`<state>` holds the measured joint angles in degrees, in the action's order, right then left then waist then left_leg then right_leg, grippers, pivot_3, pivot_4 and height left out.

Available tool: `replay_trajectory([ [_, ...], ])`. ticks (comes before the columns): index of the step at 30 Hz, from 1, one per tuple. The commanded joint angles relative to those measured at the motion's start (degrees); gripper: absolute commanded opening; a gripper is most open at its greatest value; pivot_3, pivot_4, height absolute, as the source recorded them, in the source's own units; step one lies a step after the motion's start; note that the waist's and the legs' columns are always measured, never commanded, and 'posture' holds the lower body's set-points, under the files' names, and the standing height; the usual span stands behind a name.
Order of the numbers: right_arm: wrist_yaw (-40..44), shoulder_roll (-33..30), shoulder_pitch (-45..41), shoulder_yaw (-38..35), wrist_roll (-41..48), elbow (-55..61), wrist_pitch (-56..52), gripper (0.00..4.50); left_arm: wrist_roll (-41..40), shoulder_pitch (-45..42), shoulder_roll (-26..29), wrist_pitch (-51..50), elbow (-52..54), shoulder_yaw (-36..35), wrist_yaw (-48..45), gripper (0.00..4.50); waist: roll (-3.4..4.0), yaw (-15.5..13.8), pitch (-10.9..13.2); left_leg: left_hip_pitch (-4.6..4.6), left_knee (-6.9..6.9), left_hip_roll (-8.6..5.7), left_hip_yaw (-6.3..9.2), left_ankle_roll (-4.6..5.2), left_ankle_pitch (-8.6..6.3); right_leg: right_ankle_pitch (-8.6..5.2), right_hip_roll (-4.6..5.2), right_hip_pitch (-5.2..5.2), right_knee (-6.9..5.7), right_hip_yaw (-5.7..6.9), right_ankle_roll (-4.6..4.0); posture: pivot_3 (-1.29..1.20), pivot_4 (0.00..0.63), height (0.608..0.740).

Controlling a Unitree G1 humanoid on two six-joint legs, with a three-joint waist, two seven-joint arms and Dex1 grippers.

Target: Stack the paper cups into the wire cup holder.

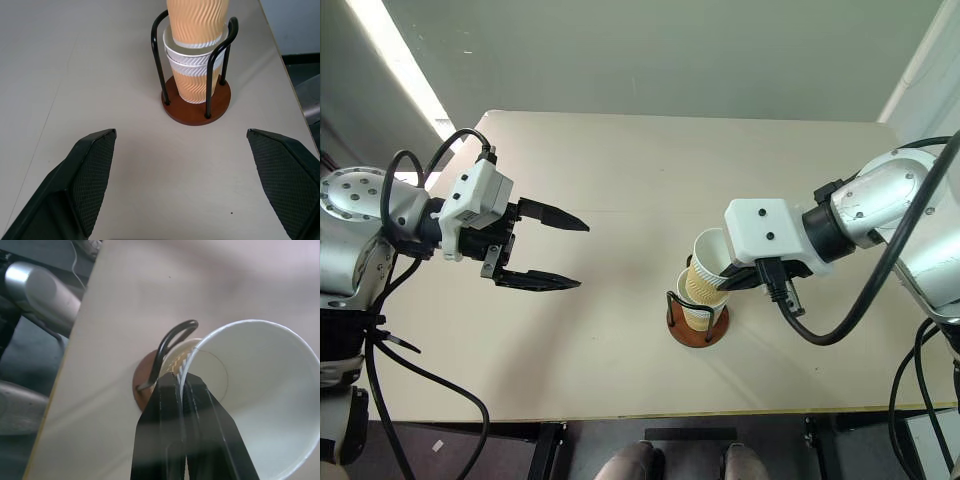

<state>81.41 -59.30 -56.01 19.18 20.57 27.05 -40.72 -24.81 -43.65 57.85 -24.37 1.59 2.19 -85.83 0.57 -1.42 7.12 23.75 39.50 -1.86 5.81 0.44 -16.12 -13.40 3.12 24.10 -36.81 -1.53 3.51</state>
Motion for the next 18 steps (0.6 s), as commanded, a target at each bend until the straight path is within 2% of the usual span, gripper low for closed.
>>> replay_trajectory([
  [1, -0.77, 1.61, -1.86, 1.29, -2.64, 0.14, 1.28, 0.05, -0.72, -0.93, 0.02, -0.28, 1.88, -1.34, 0.65, 4.5, 0.0, 0.01, 0.0, 0.0, 0.0, 0.0, 0.0, 0.0, 0.0, 0.0, 0.0, 0.0, 0.0, 0.0, 0.0, 0.0, 0.15, 0.74],
  [3, -0.49, 2.16, -2.28, 1.27, -2.96, -0.03, 0.81, 0.44, -0.81, -0.72, 0.02, -0.49, 2.14, -1.49, 0.77, 4.5, 0.0, 0.0, 0.0, 0.0, 0.0, 0.0, 0.0, 0.0, 0.0, 0.0, 0.0, 0.0, -0.01, 0.01, 0.0, 0.0, 0.15, 0.74],
  [6, -1.21, 3.63, -3.55, 0.66, -3.44, -1.16, 0.21, 1.24, -0.81, -0.45, 0.04, -0.69, 2.39, -1.66, 1.01, 4.5, 0.0, 0.01, 0.0, 0.01, 0.0, 0.0, 0.0, 0.0, 0.0, 0.0, 0.0, 0.0, 0.0, 0.0, 0.0, 0.0, 0.15, 0.74],
  [11, -4.63, 7.18, -8.91, -3.66, -1.13, -6.43, -4.1, 3.0, -1.09, -0.11, 0.18, -1.28, 2.73, -2.0, 1.78, 4.5, 0.0, 0.05, 0.0, 0.0, -0.01, 0.01, 0.01, 0.0, 0.0, 0.0, 0.0, 0.03, -0.02, 0.0, -0.01, 0.0, 0.15, 0.74],
  [15, -9.57, 8.93, -10.1, -9.98, 1.17, -11.46, -8.49, 3.0, -1.89, 0.55, 0.1, -3.17, 3.44, -3.15, 3.72, 4.5, -0.01, -0.1, 0.0, 0.05, -0.02, -0.01, 0.01, 0.0, 0.0, -0.01, 0.0, 0.05, 0.04, 0.0, -0.01, 0.0, 0.15, 0.74],
  [18, -13.84, 9.61, -6.73, -15.48, 2.92, -14.16, -11.27, 3.0, -2.93, 2.56, 0.41, -5.41, 5.2, -4.71, 5.93, 4.5, -0.01, -0.13, 0.0, 0.07, -0.08, -0.01, 0.01, -0.01, 0.01, 0.0, 0.0, 0.05, 0.04, 0.0, -0.01, 0.0, 0.15, 0.74],
])
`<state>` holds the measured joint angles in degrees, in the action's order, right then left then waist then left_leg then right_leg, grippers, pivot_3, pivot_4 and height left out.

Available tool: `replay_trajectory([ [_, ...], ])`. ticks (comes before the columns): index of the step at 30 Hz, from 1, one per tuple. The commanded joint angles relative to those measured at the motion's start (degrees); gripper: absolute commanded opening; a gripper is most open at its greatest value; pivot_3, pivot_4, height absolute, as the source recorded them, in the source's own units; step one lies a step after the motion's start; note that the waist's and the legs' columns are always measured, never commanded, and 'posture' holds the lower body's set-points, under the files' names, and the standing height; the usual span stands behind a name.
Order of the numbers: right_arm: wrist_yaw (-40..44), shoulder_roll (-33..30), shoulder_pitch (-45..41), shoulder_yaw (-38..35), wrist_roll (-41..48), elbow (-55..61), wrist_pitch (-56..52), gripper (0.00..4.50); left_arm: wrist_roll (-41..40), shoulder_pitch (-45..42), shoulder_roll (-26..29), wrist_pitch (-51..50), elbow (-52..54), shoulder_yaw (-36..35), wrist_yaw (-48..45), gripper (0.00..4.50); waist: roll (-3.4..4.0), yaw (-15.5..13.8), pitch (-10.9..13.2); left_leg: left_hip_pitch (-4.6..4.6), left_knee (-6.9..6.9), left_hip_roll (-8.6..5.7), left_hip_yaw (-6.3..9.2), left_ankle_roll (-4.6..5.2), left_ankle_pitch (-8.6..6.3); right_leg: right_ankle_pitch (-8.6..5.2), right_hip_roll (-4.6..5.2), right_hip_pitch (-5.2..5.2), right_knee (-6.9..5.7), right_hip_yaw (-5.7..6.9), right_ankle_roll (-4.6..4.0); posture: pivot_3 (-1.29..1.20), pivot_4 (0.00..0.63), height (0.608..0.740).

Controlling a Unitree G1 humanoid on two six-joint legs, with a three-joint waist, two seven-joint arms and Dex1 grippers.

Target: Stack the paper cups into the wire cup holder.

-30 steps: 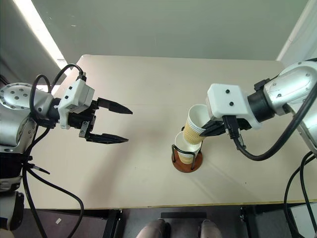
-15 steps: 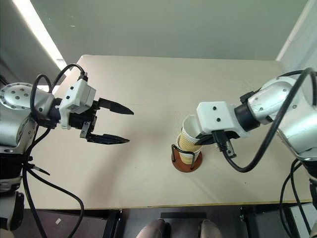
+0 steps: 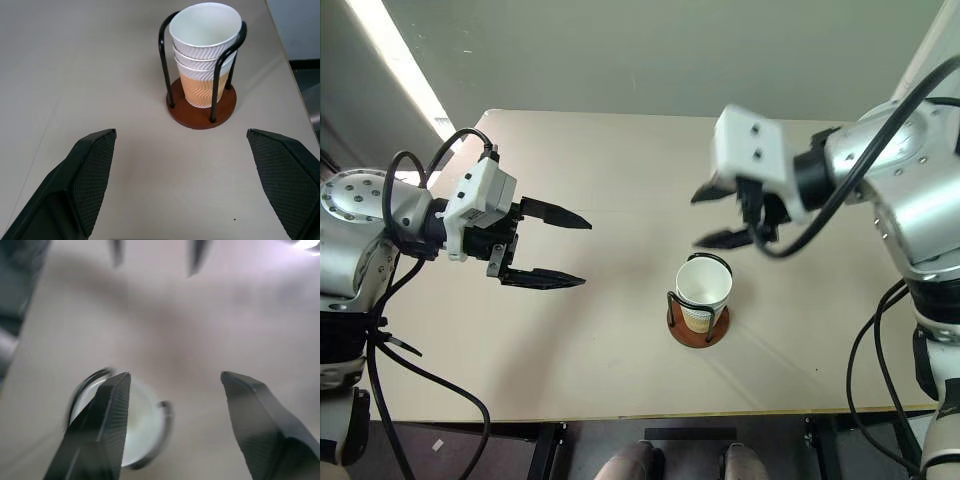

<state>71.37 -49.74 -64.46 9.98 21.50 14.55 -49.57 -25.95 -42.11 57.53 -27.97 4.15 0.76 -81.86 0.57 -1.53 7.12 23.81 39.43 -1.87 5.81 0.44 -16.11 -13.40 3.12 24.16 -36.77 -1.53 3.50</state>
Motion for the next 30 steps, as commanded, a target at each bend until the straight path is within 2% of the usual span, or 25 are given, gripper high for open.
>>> replay_trajectory([
  [1, -4.97, 0.12, 3.37, -7.73, 2.41, -2.36, -2.94, 3.0, -2.22, 1.77, 0.76, -2.59, 3.21, -4.01, 2.72, 4.5, -0.01, -0.05, 0.0, 0.0, -0.03, 0.0, 0.0, -0.01, 0.0, 0.0, 0.0, 0.0, 0.0, 0.01, 0.0, 0.0, 0.15, 0.74],
  [8, -12.13, 1.12, 15.52, -14.34, 2.12, -9.44, 0.61, 3.0, -4.77, 6.62, -1.12, -6.91, 5.1, -10.3, 11.75, 4.5, -0.01, 0.0, -0.01, -0.04, -0.18, 0.01, -0.03, -0.13, 0.08, 0.01, 0.0, 0.03, -0.06, -0.01, 0.01, 0.0, 0.15, 0.74],
  [15, -19.53, 4.65, 21.28, -18.38, 1.12, -15.7, 6.84, 3.0, -5.59, 13.34, -4.44, -7.94, 9.36, -15.66, 21.43, 4.5, -0.01, 0.0, -0.01, -0.17, -0.23, 0.01, -0.08, -0.17, 0.1, 0.0, -0.01, 0.02, -0.09, -0.04, 0.01, 0.0, 0.15, 0.74],
  [30, -22.38, 6.07, 20.18, -15.88, -0.6, -21.27, 11.66, 3.0, -8.51, 19.69, -4.69, -11.12, 15.61, -19.45, 30.49, 4.5, -0.01, -0.11, -0.01, -0.21, -0.24, 0.0, -0.11, -0.19, 0.11, 0.01, -0.01, -0.01, -0.16, -0.03, 0.0, 0.0, 0.15, 0.74],
])
